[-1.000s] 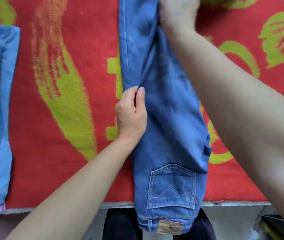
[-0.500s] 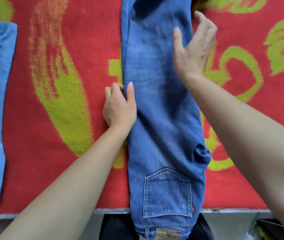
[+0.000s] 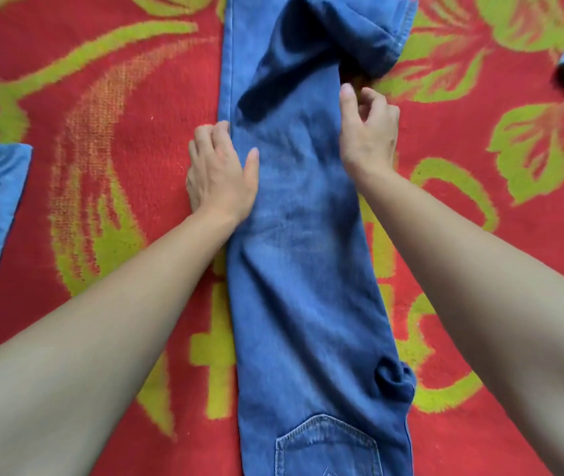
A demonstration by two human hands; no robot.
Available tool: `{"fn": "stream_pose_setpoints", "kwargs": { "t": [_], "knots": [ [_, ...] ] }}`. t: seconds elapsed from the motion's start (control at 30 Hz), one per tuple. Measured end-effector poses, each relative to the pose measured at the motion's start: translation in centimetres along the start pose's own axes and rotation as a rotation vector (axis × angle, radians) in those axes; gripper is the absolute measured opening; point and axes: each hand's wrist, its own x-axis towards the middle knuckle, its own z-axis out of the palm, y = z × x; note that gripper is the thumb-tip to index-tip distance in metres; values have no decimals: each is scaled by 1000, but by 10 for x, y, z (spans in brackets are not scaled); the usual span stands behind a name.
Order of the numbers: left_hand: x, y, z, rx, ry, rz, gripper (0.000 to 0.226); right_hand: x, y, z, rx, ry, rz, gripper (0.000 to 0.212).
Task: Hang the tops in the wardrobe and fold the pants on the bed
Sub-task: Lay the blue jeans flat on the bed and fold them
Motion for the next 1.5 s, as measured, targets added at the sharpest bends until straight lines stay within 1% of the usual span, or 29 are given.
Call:
{"fn": "stream_pose_setpoints", "kwargs": {
  "t": [0.07,0.13,0.17,0.2,0.27,0.3,0.37,0.43,0.5,0.57,0.6,0.63,0.67,0.7,0.73,0.77,0.8,0.83,0.87,0.93,1.0,1.07,1.1,1.17,1.27,1.33,1.37,1.4,1.5],
  "knots": [
    [44,15,-3,-9,-5,28,63,25,-24,3,332,41,126,38],
    [77,23,-4,41,-79,19,65,47,-45,4,715,-82,383,42],
    [90,26,-3,91,-131,35,58,58,-51,6,865,-148,491,46],
    [99,27,-3,138,-169,61,47,66,-55,8,914,-181,565,50],
    [113,25,0,160,-173,77,30,79,-65,11,848,-157,588,43],
    [118,23,2,128,-161,58,27,85,-69,11,795,-82,515,37],
    [123,17,8,-3,-161,7,22,103,-80,8,682,212,241,36],
    [127,9,15,-141,-190,-61,18,114,-100,7,618,357,-62,31],
    [133,3,25,-182,-205,-105,20,125,-122,23,554,308,-274,16],
    [141,2,34,-158,-186,-117,29,130,-141,46,457,62,-379,7],
    [143,3,37,-158,-172,-134,33,133,-144,57,361,-83,-378,17],
    [145,5,39,-168,-170,-157,34,136,-142,64,245,-153,-372,28],
    [146,6,40,-176,-178,-179,33,139,-135,67,183,-137,-360,28],
    [146,6,40,-179,-189,-196,32,145,-124,69,165,-38,-374,20],
    [147,6,39,-183,-202,-212,31,151,-114,69,151,106,-365,20],
    [150,8,38,-195,-214,-232,29,156,-105,65,131,219,-320,30],
    [152,8,37,-211,-226,-260,26,162,-96,61,102,257,-219,40],
    [154,8,36,-232,-237,-288,22,167,-90,58,84,203,-71,45],
    [156,8,35,-261,-247,-315,20,174,-86,56,86,88,55,43],
    [161,9,34,-321,-269,-358,26,183,-90,51,97,-96,186,47],
    [167,8,33,-421,-262,-404,41,191,-98,46,159,-182,240,54],
    [173,8,30,-602,-237,-494,48,200,-103,44,240,-309,254,61],
    [175,8,28,-676,-242,-523,49,201,-107,43,286,-398,258,59],
    [178,6,24,-770,-261,-542,51,202,-119,40,440,-568,250,44],
    [184,-3,24,-909,-287,-538,75,203,-141,33,786,-674,150,21],
    [187,-10,22,-972,-296,-519,65,206,-149,36,965,-697,91,22],
    [188,-11,21,-989,-312,-509,57,207,-150,41,971,-671,80,25],
    [189,-12,22,-985,-333,-502,51,208,-148,48,872,-608,72,30],
    [190,-11,26,-996,-328,-505,52,206,-130,69,140,-271,28,64]
  ]
}}
